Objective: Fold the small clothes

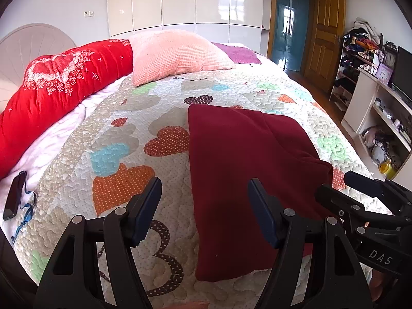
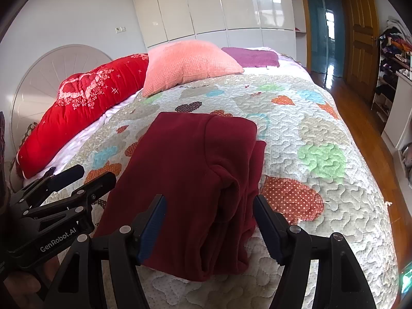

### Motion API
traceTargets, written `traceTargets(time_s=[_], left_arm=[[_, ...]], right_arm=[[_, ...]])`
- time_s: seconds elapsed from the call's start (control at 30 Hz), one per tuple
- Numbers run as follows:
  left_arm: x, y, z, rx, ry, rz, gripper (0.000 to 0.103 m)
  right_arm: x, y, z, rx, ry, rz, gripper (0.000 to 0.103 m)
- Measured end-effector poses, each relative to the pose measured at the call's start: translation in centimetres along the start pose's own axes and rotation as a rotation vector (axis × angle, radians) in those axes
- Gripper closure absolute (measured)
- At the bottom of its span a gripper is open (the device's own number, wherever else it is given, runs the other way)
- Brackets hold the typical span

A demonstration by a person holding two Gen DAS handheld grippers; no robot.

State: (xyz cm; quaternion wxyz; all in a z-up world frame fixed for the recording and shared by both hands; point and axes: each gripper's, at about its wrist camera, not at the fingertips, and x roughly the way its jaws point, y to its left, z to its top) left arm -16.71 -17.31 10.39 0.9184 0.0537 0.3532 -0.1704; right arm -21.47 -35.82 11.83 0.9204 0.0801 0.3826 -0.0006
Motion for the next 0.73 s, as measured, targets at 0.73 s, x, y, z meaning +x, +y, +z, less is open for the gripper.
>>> traceTargets(time_s=[0.73], left_arm=[[0.6,0.6,0.0,-0.016,-0.003,-0.014,0.034]], right_arm=[[1.1,0.1,-0.4,0.008,0.025,0.013,0.036]])
